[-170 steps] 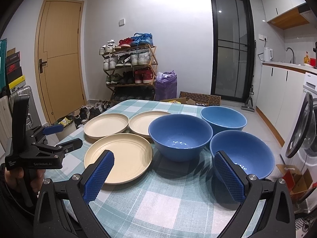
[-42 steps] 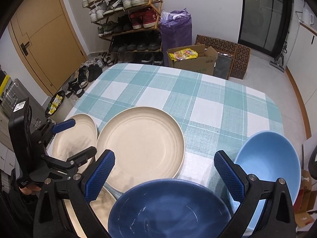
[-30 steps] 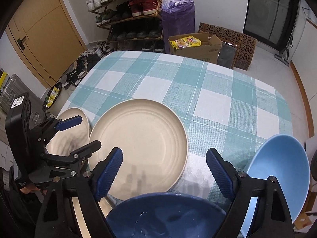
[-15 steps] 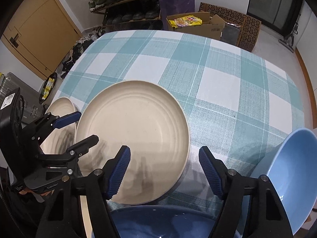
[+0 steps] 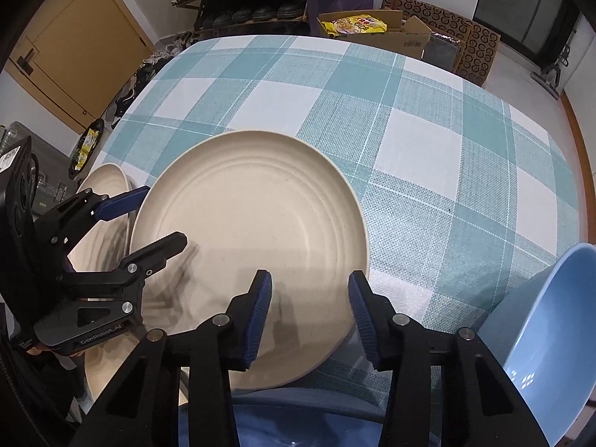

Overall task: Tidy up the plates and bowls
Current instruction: 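Close the right gripper on the plate rim while the left gripper grips beside it, then lift and tilt the large cream plate up with both grippers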

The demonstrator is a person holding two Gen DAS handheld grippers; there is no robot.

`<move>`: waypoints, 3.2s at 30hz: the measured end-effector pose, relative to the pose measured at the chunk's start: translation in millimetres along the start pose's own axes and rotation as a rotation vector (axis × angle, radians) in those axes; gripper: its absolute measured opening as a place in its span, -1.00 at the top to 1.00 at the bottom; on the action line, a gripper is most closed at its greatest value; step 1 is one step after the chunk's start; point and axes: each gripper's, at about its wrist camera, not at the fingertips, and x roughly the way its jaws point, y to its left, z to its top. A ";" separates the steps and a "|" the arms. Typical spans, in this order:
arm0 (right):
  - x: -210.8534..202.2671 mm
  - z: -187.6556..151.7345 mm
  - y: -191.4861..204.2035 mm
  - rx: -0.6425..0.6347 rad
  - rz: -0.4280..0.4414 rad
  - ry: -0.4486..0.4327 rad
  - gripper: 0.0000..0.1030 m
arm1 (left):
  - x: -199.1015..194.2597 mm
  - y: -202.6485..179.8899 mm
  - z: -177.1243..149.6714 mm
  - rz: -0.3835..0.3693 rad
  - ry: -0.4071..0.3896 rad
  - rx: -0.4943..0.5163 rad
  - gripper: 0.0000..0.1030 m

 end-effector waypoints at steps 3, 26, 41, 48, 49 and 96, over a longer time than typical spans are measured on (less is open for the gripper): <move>1.5 -0.7 -1.2 0.000 -0.001 0.005 0.18 | -2.1 0.7 -2.8 -0.007 0.007 0.001 -0.18; -10.7 1.8 -15.7 0.035 -0.020 -0.041 0.46 | 5.7 -1.0 0.3 -0.007 0.045 -0.016 -0.11; -4.1 0.9 -20.0 0.038 -0.047 0.001 0.45 | 10.0 -10.0 -1.6 -0.013 0.077 0.007 -0.11; -8.1 1.7 -22.3 0.033 -0.054 -0.002 0.45 | 11.5 -10.3 -3.5 -0.018 0.087 0.011 -0.13; -7.3 1.9 -23.8 0.038 -0.053 0.006 0.45 | 12.1 -10.2 -3.8 -0.020 0.088 0.012 -0.13; -11.6 9.9 -10.9 0.017 -0.086 -0.066 0.46 | -10.8 6.2 5.8 0.008 -0.013 -0.094 0.18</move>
